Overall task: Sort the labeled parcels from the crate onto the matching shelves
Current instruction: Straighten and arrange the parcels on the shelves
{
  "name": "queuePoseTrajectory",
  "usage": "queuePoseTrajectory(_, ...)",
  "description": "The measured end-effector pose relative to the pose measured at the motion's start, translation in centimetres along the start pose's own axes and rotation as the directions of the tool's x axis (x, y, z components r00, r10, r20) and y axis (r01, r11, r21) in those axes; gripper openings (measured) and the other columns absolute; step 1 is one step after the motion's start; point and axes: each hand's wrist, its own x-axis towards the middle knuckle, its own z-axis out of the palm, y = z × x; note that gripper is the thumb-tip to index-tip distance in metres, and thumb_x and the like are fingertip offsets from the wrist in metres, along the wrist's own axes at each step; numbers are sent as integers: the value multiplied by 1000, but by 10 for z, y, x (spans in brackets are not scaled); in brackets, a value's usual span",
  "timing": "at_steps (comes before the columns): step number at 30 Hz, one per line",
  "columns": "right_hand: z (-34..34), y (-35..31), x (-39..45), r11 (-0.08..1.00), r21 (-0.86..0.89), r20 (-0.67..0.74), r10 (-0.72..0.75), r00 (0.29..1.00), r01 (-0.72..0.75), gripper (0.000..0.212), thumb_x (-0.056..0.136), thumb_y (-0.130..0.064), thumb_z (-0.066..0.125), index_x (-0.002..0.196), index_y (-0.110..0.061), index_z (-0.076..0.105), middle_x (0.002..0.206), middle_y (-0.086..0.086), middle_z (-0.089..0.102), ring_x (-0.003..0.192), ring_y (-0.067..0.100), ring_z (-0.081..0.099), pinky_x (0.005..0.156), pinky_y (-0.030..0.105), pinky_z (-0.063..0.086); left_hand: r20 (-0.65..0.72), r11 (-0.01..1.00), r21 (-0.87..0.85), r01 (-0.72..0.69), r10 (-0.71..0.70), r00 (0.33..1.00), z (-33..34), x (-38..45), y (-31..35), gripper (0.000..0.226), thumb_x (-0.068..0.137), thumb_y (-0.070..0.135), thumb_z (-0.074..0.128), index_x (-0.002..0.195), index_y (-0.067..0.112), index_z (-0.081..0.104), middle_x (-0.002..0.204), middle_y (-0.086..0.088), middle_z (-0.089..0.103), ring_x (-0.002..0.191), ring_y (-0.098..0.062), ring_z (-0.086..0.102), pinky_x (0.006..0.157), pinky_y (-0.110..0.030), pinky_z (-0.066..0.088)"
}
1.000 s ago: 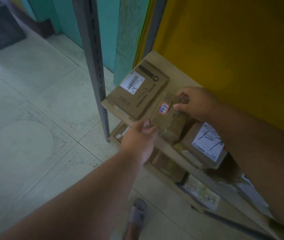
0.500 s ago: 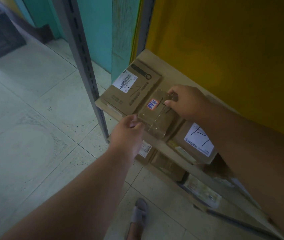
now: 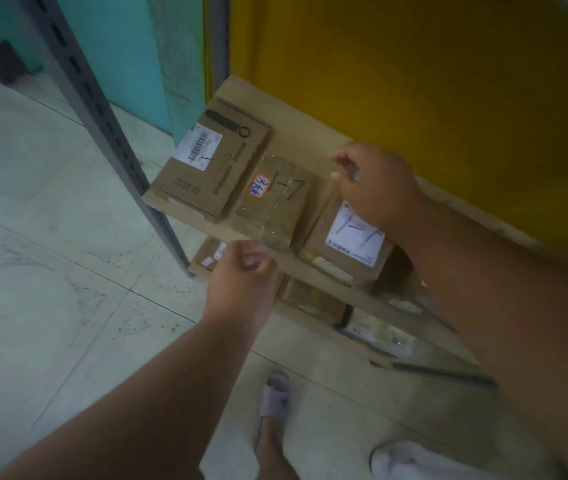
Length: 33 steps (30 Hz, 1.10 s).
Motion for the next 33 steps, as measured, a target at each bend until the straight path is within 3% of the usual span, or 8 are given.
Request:
queuePoseTrajectory(4, -24, 44, -15, 991, -103, 43, 90, 995, -85, 45, 92, -31, 69, 133, -17, 58, 131, 7, 58, 117, 24, 56, 88, 29, 42, 159, 999, 44, -10, 3, 987, 31, -19, -1, 40, 90, 19, 60, 128, 30, 58, 108, 14, 68, 94, -15, 67, 71, -29, 50)
queuePoseTrajectory(8, -32, 73, -16, 983, -92, 123, 168, 978, -158, 50, 87, -38, 74, 131, -23, 58, 123, 4, 64, 101, 20, 61, 80, 33, 49, 122, 1000, 11, -19, 18, 992, 56, -24, 5, 49, 95, 24, 57, 140, 37, 45, 109, 15, 65, 85, -9, 66, 59, -24, 47)
queuePoseTrajectory(12, -24, 80, -19, 993, 30, 110, 113, 987, -117, 52, 89, -36, 74, 134, -16, 56, 126, 5, 65, 105, 21, 61, 85, 33, 48, -16, 999, -26, -26, 26, 1000, 71, -26, 5, 47, 94, 32, 60, 138, 38, 45, 94, 17, 65, 78, -7, 66, 59, -31, 54)
queuePoseTrajectory(16, -20, 82, -16, 998, 43, 115, 48, 992, -53, 60, 89, -35, 73, 142, -15, 51, 134, 8, 62, 113, 23, 60, 94, 35, 48, -99, 998, -57, -29, 23, 995, 79, -31, -3, 38, 93, 37, 64, 128, 37, 49, 98, 15, 68, 76, -4, 67, 54, -23, 45)
queuePoseTrajectory(21, -20, 85, -11, 998, 65, 127, 14, 992, -22, 57, 88, -32, 75, 139, -16, 54, 127, 7, 65, 97, 12, 55, 85, 27, 45, -111, 998, -46, -45, 40, 993, 82, -37, -5, 39, 93, 38, 65, 128, 38, 48, 98, 16, 68, 78, -4, 69, 56, -24, 50)
queuePoseTrajectory(24, -19, 88, -10, 998, 66, 122, 6, 992, -14, 54, 89, -32, 75, 137, -17, 55, 124, 6, 67, 95, 13, 56, 82, 28, 44, -109, 997, -71, -36, 28, 994, 81, -37, -4, 38, 93, 36, 66, 127, 37, 49, 99, 14, 70, 69, -4, 70, 49, -22, 50)
queuePoseTrajectory(33, -15, 90, -4, 999, 18, 133, 29, 991, -32, 60, 90, -36, 72, 143, -17, 51, 129, 6, 64, 102, 18, 59, 79, 26, 39, -85, 998, -35, -48, 45, 995, 77, -36, -1, 38, 92, 36, 65, 128, 34, 52, 103, 12, 71, 80, -8, 70, 58, -23, 47)
